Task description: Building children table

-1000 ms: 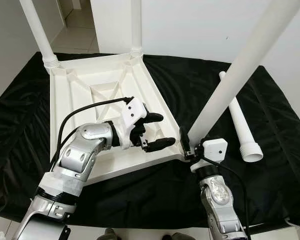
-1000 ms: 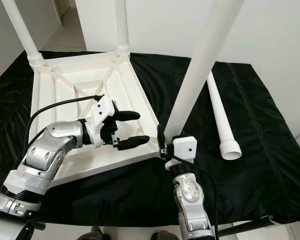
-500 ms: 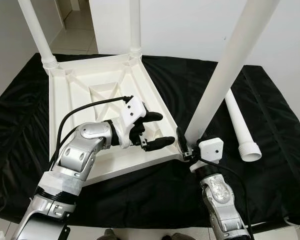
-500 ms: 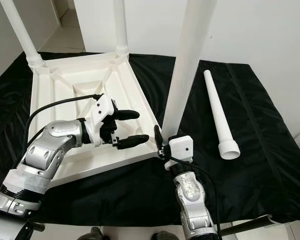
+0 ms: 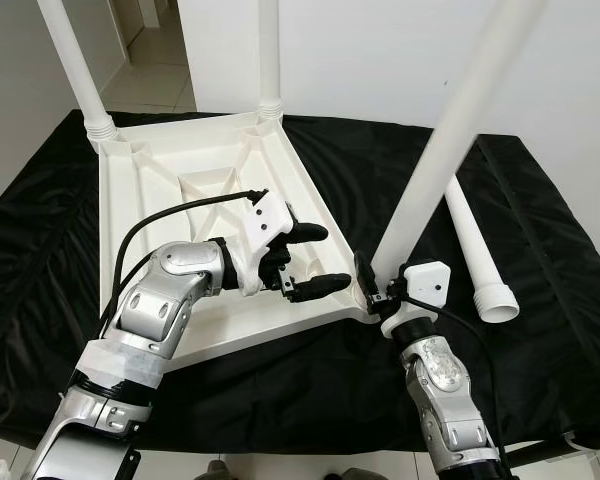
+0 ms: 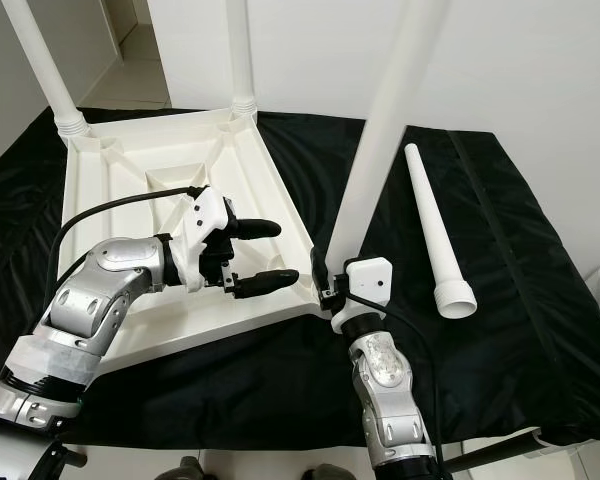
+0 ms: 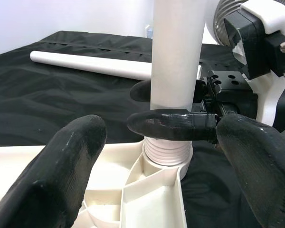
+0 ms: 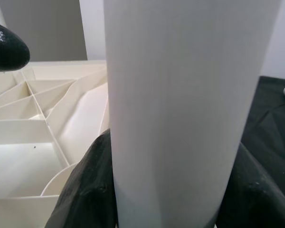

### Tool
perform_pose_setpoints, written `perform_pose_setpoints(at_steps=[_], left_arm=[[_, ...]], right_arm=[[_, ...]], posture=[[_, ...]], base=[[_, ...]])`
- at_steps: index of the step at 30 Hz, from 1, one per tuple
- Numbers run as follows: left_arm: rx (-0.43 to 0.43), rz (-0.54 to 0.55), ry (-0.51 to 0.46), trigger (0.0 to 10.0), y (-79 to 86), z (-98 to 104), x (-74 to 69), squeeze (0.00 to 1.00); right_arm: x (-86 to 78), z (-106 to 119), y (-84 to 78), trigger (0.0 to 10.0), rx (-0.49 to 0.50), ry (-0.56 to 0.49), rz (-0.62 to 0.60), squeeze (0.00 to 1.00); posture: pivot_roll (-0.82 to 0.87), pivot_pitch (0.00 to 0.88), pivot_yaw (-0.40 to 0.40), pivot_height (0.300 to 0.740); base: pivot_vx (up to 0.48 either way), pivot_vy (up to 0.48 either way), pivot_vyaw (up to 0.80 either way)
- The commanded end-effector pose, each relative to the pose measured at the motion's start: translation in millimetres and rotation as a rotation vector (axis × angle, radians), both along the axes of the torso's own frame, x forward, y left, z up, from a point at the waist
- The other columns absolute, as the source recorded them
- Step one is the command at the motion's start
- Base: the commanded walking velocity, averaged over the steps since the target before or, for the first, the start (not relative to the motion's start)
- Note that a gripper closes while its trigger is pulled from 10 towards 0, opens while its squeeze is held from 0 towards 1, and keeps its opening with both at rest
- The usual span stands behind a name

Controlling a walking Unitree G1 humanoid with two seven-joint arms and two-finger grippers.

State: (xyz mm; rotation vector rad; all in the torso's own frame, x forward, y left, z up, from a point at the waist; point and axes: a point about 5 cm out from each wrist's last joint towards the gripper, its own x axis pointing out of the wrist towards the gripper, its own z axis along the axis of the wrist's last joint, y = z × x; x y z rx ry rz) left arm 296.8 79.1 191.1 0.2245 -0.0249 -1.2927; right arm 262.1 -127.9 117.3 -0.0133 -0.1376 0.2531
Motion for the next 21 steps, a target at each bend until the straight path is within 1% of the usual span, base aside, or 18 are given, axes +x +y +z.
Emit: perform_pose_setpoints(at_steps=[1, 4, 7, 10, 15, 16, 18, 19, 21], left_arm=[[0.000, 0.031, -0.002, 10.0, 1.8, 1, 2.9, 0.00], [-0.002, 0.034, -0.002, 10.0, 1.9, 1, 3.0, 0.00], [-0.004, 0.034, -0.001, 10.0, 1.8, 1, 3.0, 0.00], [-0.004, 0.034, -0.002, 10.0, 1.5, 1, 3.0, 0.00], [-0.005, 0.034, -0.001, 10.0, 1.4, 2, 2.9, 0.00], [-0.006, 0.034, -0.002, 10.0, 1.5, 2, 2.9, 0.00], [-0.009, 0.035, -0.001, 10.0, 1.7, 2, 2.9, 0.00], [-0.009, 0.035, -0.001, 10.0, 1.7, 2, 2.9, 0.00], [-0.009, 0.035, -0.001, 10.0, 1.6, 2, 2.8, 0.00]], right_arm=[[-5.1, -34, -6.0, 10.0, -0.016, 0.211, -0.011, 0.00], [-0.7, -29, -6.6, 10.0, -0.010, 0.236, -0.002, 0.00], [0.4, -27, -6.8, 10.0, -0.011, 0.240, -0.001, 0.00], [3.3, -23, -7.5, 10.0, 0.020, 0.249, -0.011, 0.00], [4.3, -23, -8.0, 10.0, 0.029, 0.273, -0.021, 0.00], [5.0, -22, -8.7, 10.0, 0.024, 0.281, -0.034, 0.00], [10.2, -19, -13.3, 10.0, 0.006, 0.305, -0.103, 0.00], [10.2, -19, -13.3, 10.0, 0.006, 0.305, -0.103, 0.00], [15.2, -17, -17.9, 10.0, 0.009, 0.318, -0.222, 0.00]], posture=[[0.02, 0.025, -0.012, 0.740], [0.02, 0.027, -0.013, 0.740], [0.02, 0.027, -0.013, 0.740], [0.01, 0.028, -0.012, 0.740], [0.01, 0.030, -0.014, 0.740], [0.01, 0.030, -0.013, 0.740], [0.01, 0.030, -0.013, 0.740], [0.01, 0.030, -0.013, 0.740], [0.01, 0.029, -0.014, 0.740]], base=[[0.000, 0.000, 0.00], [0.000, 0.000, 0.00], [0.000, 0.000, 0.00], [0.000, 0.000, 0.00], [0.000, 0.000, 0.00], [0.000, 0.000, 0.00], [0.000, 0.000, 0.00], [0.000, 0.000, 0.00], [0.000, 0.000, 0.00]])
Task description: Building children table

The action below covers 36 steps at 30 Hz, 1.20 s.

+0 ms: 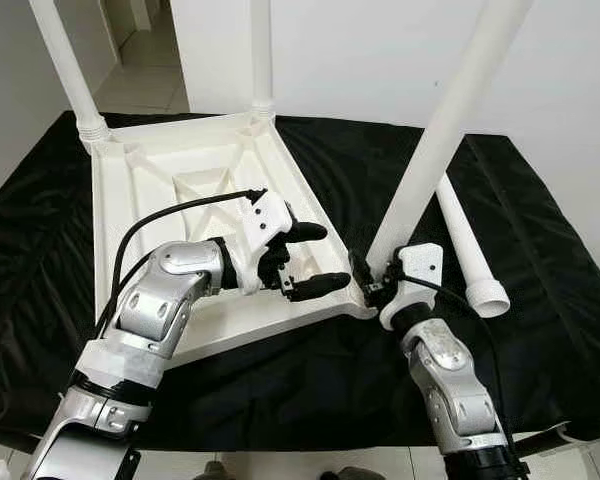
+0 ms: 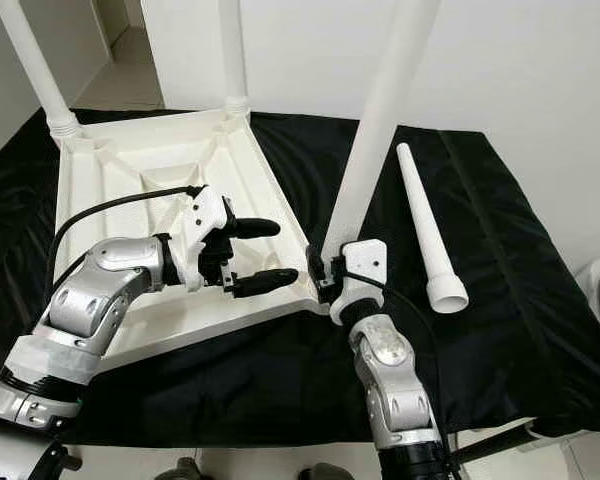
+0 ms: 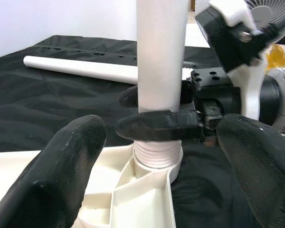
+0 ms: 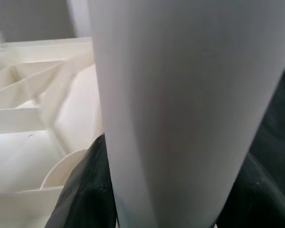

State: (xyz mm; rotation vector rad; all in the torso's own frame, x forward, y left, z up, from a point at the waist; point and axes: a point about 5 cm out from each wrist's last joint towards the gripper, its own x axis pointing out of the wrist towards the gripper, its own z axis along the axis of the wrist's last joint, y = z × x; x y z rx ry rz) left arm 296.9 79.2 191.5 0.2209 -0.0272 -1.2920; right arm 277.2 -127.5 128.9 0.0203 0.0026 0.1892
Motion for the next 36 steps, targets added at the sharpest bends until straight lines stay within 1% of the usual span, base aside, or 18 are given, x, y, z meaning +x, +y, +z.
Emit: perform_pose_setpoints(at_steps=[1, 2, 7, 8, 9, 10, 11, 12, 14, 16, 20, 24, 27, 32, 33, 36], left_arm=[[-0.005, 0.034, -0.001, 10.0, 1.4, 1, 2.7, 0.00], [-0.005, 0.033, -0.002, 10.0, 1.3, 1, 2.6, 0.00], [-0.005, 0.033, -0.002, 10.0, 1.3, 1, 2.4, 0.00], [-0.006, 0.034, -0.003, 10.0, 1.3, 2, 2.2, 0.00], [-0.006, 0.034, -0.003, 10.0, 1.3, 2, 2.2, 0.00], [-0.006, 0.035, -0.003, 10.0, 1.3, 2, 2.0, 0.00], [-0.008, 0.035, -0.002, 10.0, 1.4, 2, 1.8, 0.00], [-0.009, 0.036, -0.001, 10.0, 1.3, 2, 1.6, 0.00], [-0.009, 0.036, -0.001, 10.0, 1.3, 2, 1.6, 0.00], [-0.010, 0.036, 0.001, 10.0, 1.1, 2, 1.3, 0.00], [-0.009, 0.034, -0.001, 10.0, 1.0, 1, 1.3, 0.00], [-0.011, 0.028, -0.001, 10.0, 0.3, 2, 0.4, 0.00], [-0.017, 0.014, 0.002, 10.0, -2.2, 2, -2.7, 0.00], [-0.027, 0.002, 0.008, 10.0, -4.5, 2, -5.0, 0.00], [-0.028, -0.003, 0.012, 10.0, -5.7, 1, -6.1, 0.00], [-0.029, -0.009, 0.017, 10.0, -6.9, 0, -7.1, 0.00]], right_arm=[[0.7, -29, -18.0, 10.0, -0.010, 0.175, -0.199, 0.00], [0.8, -28, -16.9, 10.0, 0.003, 0.172, -0.237, 0.00], [0.1, -28, -15.3, 10.0, 0.022, 0.174, -0.265, 0.00], [-1.3, -25, -12.9, 10.0, 0.042, 0.136, -0.360, 0.00], [-1.3, -25, -12.9, 10.0, 0.042, 0.136, -0.360, 0.00], [-2.9, -23, -11.1, 10.0, 0.059, 0.109, -0.433, 0.00], [-3.3, -20, -5.1, 10.0, 0.083, 0.082, -0.468, 0.00], [-2.5, -18, -0.7, 10.0, 0.102, 0.069, -0.470, 0.00], [-2.5, -18, -0.7, 10.0, 0.102, 0.069, -0.470, 0.00], [0.0, -14, 0.9, 10.0, 0.132, 0.056, -0.467, 0.00], [1.6, -13, 0.5, 10.0, 0.172, 0.052, -0.463, 0.00], [2.3, -13, 1.7, 10.0, 0.171, 0.056, -0.458, 0.00], [1.9, -12, 4.5, 10.0, 0.157, 0.036, -0.451, 0.00], [-0.4, -10, 2.6, 10.0, 0.154, 0.006, -0.445, 0.00], [-1.5, -10, -0.3, 10.0, 0.159, -0.007, -0.442, 1.00], [-2.6, -9, -3.7, 10.0, 0.166, -0.019, -0.441, 1.00]], posture=[[0.01, 0.029, -0.014, 0.740], [0.01, 0.029, -0.015, 0.740], [0.01, 0.029, -0.017, 0.740], [0.02, 0.029, -0.021, 0.740], [0.02, 0.029, -0.021, 0.740], [0.02, 0.029, -0.021, 0.740], [0.02, 0.030, -0.022, 0.740], [0.01, 0.030, -0.022, 0.740], [0.01, 0.030, -0.022, 0.740], [0.02, 0.029, -0.023, 0.740], [0.02, 0.028, -0.025, 0.740], [0.02, 0.028, -0.027, 0.740], [0.01, 0.028, -0.028, 0.740], [0.01, 0.031, -0.028, 0.740], [0.01, 0.030, -0.027, 0.740], [0.01, 0.030, -0.027, 0.740]], base=[[0.000, 0.000, 0.00], [0.000, 0.000, 0.00], [0.000, 0.000, 0.00], [0.000, 0.000, 0.00], [0.000, 0.000, 0.00], [0.000, 0.000, 0.00], [0.000, 0.000, 0.00], [0.000, 0.000, 0.00], [0.000, 0.000, 0.00], [0.000, 0.000, 0.00], [0.000, 0.000, 0.00], [0.000, 0.000, 0.00], [0.000, 0.000, 0.00], [0.000, 0.000, 0.00], [0.000, 0.000, 0.00], [0.000, 0.000, 0.00]])
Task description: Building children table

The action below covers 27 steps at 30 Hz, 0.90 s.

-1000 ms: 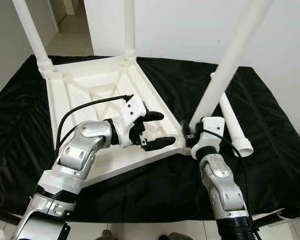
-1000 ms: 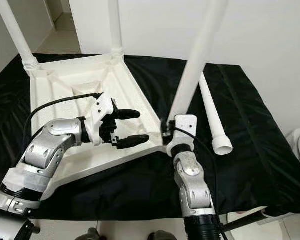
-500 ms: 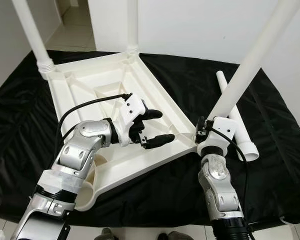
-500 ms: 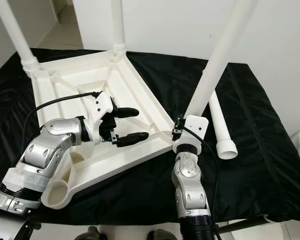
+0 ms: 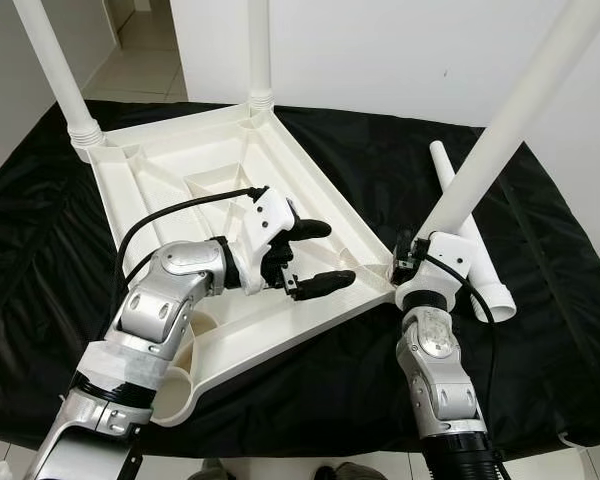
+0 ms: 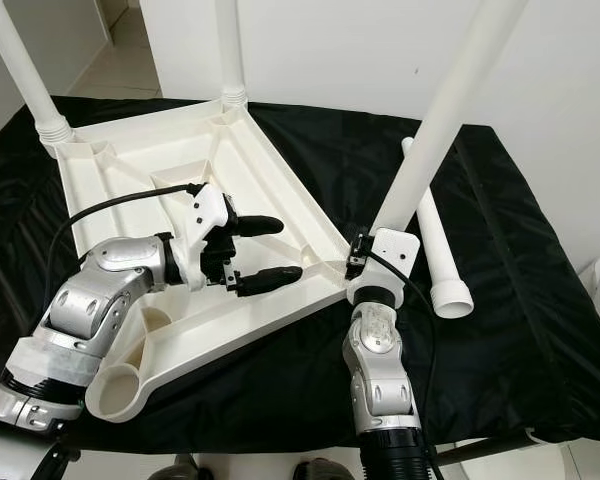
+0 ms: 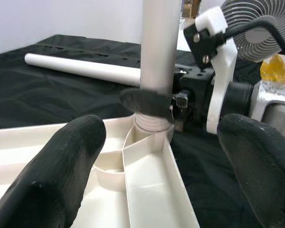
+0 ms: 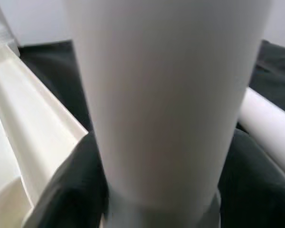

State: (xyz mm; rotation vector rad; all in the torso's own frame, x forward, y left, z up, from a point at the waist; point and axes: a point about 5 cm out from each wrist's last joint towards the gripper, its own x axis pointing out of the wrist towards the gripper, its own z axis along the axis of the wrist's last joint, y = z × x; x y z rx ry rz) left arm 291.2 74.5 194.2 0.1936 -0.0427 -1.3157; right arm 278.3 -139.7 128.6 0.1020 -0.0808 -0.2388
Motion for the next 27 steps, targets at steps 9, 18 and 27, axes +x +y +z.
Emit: perform_pose_setpoints(at_steps=[9, 18, 27], left_arm=[[0.002, -0.012, 0.020, 10.0, -6.5, -4, -5.7, 0.00], [0.007, -0.019, 0.026, 10.0, -9.3, -5, -7.2, 0.00], [0.026, -0.041, 0.035, 10.0, -14.9, -7, -10.8, 0.00]], right_arm=[[-7.6, -1, -9.1, 10.0, 0.002, -0.040, 0.018, 1.00], [-16.4, 1, -28.2, 10.0, -0.074, -0.089, 0.210, 0.00], [-7.2, -2, -51.1, 10.0, -0.200, -0.065, 0.414, 0.00]], posture=[[0.01, 0.022, -0.022, 0.740], [0.00, 0.025, -0.012, 0.740], [0.00, 0.027, -0.001, 0.740]], base=[[0.000, 0.000, 0.00], [0.000, 0.000, 0.00], [0.000, 0.000, 0.00]])
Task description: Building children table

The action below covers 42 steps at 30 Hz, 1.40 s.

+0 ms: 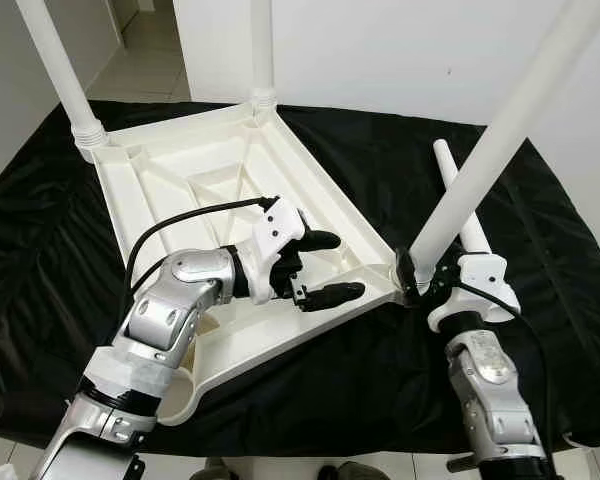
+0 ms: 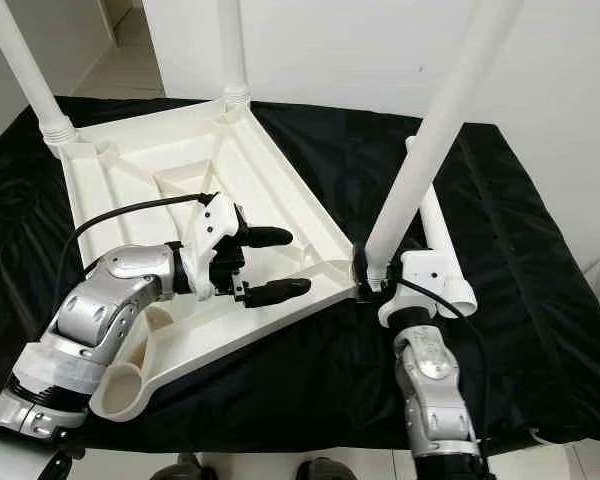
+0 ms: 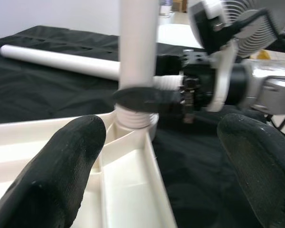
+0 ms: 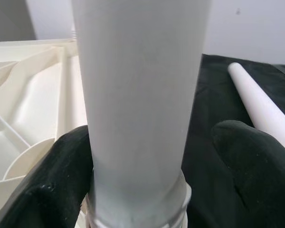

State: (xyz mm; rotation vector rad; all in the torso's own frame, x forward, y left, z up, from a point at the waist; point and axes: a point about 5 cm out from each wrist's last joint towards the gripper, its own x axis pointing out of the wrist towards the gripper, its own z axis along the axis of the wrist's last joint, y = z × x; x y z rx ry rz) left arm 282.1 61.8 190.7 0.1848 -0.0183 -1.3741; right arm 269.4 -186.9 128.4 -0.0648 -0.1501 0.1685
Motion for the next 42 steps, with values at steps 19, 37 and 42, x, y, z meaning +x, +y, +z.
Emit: perform_pose_setpoints(at_steps=[19, 37, 42], left_arm=[[0.020, -0.020, 0.032, 10.0, -19.4, -8, -11.3, 0.00], [0.039, 0.052, 0.010, 10.0, -22.1, -12, -4.7, 0.00], [0.041, 0.048, 0.012, 10.0, -22.2, -12, -5.3, 0.00]], right_arm=[[35.6, 5, -7.7, 0.0, -0.115, 0.053, 0.284, 0.00], [20.7, -16, -2.0, 10.0, 0.064, 0.128, 0.273, 0.00], [19.7, -15, 2.9, 10.0, 0.115, 0.118, 0.212, 0.00]], posture=[[0.00, 0.013, -0.005, 0.740], [-0.01, 0.019, -0.007, 0.740], [-0.01, 0.020, -0.009, 0.740]], base=[[0.000, 0.000, 0.00], [0.000, 0.000, 0.00], [0.000, 0.000, 0.00]])
